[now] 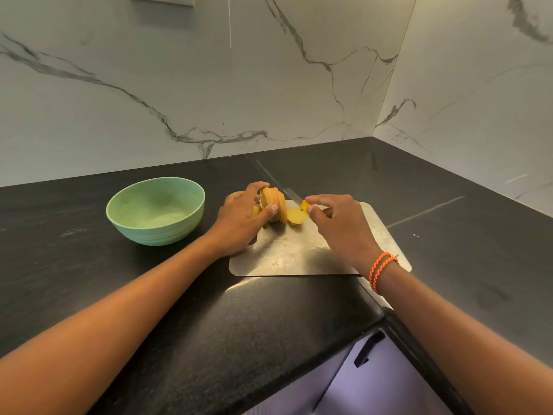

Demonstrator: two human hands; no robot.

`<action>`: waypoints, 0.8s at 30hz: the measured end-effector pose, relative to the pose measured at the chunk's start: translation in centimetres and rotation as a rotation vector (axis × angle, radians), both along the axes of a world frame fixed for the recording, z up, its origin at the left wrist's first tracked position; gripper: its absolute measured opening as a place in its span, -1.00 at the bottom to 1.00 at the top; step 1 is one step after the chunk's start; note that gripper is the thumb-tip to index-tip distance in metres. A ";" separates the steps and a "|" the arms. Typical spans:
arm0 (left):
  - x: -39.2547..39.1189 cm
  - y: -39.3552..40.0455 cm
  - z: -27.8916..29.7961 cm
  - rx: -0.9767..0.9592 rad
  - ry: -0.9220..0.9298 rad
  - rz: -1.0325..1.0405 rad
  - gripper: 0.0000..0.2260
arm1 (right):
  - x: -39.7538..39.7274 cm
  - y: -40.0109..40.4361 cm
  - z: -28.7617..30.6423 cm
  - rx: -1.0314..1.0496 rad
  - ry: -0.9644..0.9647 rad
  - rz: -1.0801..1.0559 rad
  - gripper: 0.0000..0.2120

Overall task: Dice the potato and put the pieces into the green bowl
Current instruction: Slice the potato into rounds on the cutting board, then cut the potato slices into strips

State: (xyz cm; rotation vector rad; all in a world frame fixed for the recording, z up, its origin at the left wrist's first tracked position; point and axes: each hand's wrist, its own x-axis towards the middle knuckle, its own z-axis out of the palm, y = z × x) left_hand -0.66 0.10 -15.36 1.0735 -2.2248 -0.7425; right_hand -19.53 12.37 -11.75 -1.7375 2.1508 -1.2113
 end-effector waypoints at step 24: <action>0.1 1.0 0.9 -0.327 -0.050 -0.054 -0.59 | -3.7 3.1 -1.1 0.022 0.102 -0.027 -0.71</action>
